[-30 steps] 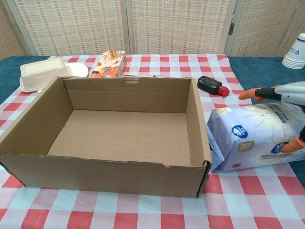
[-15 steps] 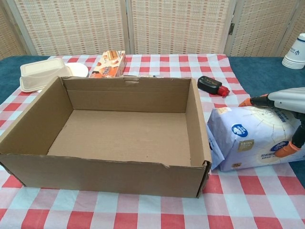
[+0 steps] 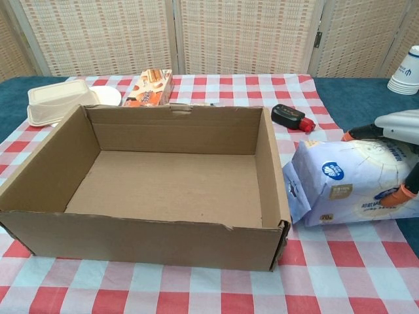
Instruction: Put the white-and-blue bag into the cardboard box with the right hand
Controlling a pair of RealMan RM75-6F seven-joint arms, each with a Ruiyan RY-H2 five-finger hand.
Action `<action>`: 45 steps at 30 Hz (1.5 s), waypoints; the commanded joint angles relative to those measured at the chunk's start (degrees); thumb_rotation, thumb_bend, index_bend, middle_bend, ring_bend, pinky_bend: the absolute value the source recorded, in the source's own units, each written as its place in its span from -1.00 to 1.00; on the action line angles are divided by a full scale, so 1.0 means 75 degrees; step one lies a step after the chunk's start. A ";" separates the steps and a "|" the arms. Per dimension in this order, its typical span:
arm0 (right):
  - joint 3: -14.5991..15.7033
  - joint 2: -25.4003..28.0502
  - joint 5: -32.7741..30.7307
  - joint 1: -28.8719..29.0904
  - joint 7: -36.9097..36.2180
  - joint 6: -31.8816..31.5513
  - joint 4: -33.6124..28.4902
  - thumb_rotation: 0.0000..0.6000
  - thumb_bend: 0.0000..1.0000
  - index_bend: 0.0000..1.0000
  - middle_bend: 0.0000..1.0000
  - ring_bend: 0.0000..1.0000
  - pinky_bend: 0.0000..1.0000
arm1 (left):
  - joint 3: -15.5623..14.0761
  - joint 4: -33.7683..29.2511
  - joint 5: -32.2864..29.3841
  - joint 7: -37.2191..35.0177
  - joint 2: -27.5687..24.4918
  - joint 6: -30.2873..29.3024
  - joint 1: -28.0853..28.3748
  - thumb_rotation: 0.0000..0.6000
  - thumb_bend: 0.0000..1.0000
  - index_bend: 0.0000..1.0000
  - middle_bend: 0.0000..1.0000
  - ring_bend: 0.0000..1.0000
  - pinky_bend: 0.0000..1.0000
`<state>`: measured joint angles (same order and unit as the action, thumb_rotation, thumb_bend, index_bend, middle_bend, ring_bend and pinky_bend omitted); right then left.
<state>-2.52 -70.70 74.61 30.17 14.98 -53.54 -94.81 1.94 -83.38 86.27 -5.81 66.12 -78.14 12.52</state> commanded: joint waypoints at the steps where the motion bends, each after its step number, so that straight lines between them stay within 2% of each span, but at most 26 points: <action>1: 0.0036 0.0372 0.0100 -0.0137 0.0101 -0.0284 -0.0386 1.00 -1.00 -0.26 -0.48 -0.50 -0.18 | 0.0002 -0.0005 -0.0006 -0.0007 -0.0003 0.0010 0.0004 1.00 -0.60 -1.00 -1.00 -1.00 -0.86; 5: 0.0073 0.0614 0.0148 -0.0219 0.0082 -0.0400 -0.0639 1.00 -1.00 -0.25 -0.48 -0.50 -0.18 | 0.0005 -0.0010 -0.0012 -0.0014 -0.0008 0.0004 0.0001 1.00 -0.60 -1.00 -1.00 -1.00 -0.86; 7: 0.0114 0.1381 0.0398 -0.0471 0.0127 -0.0897 -0.1335 1.00 -1.00 -0.24 -0.47 -0.50 -0.18 | 0.0014 -0.0021 -0.0023 -0.0026 -0.0016 -0.0010 -0.0007 1.00 -0.60 -1.00 -1.00 -1.00 -0.86; 12: 0.0042 0.2588 0.0727 -0.0688 0.0266 -0.1445 -0.2515 1.00 -1.00 -0.22 -0.43 -0.47 -0.15 | 0.0004 -0.0058 -0.0017 0.0070 0.0004 0.0012 0.0005 1.00 -0.60 -1.00 -1.00 -1.00 -0.86; 17: -0.0370 0.3313 0.0829 -0.0517 0.0568 -0.1655 -0.3513 1.00 -1.00 -0.22 -0.43 -0.47 -0.14 | -0.0027 -0.0116 0.0034 0.0200 0.0030 -0.0005 0.0002 1.00 -0.60 -1.00 -1.00 -1.00 -0.86; 21: -0.0866 0.3404 0.0294 -0.0010 0.0969 -0.1351 -0.4004 1.00 -1.00 -0.23 -0.43 -0.46 -0.13 | -0.0026 -0.0137 0.0033 0.0198 0.0019 -0.0025 -0.0009 1.00 -0.60 -1.00 -1.00 -1.00 -0.86; 25: -0.1337 0.3009 -0.0554 0.0693 0.1542 -0.0964 -0.4187 1.00 -1.00 -0.24 -0.42 -0.45 -0.12 | -0.0022 -0.0179 0.0032 0.0089 -0.0016 -0.0025 -0.0011 1.00 -0.60 -1.00 -1.00 -1.00 -0.86; 29: -0.1663 0.2154 -0.1411 0.1444 0.2146 -0.0777 -0.4085 1.00 -1.00 -0.27 -0.42 -0.45 -0.12 | -0.0026 -0.0174 0.0060 -0.0087 -0.0078 -0.0028 -0.0010 1.00 -0.60 -1.00 -1.00 -1.00 -0.86; 38: -0.1741 -0.0151 -0.2730 0.2866 0.3405 -0.0771 -0.3343 1.00 -1.00 -0.35 -0.42 -0.45 -0.12 | -0.0089 -0.0230 0.0255 -0.0410 -0.0227 -0.0190 -0.0064 1.00 -0.60 -1.00 -1.00 -1.00 -0.86; 45: -0.1802 -0.1257 -0.3412 0.3540 0.3931 -0.1087 -0.2950 1.00 -1.00 -0.35 -0.42 -0.45 -0.12 | -0.0088 -0.0195 0.0242 -0.0658 -0.0302 -0.0134 -0.0046 1.00 -0.60 -1.00 -1.00 -1.00 -0.86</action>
<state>-15.81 -78.53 50.42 55.35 43.25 -60.93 -118.09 1.28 -84.88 88.07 -10.66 63.92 -79.18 12.15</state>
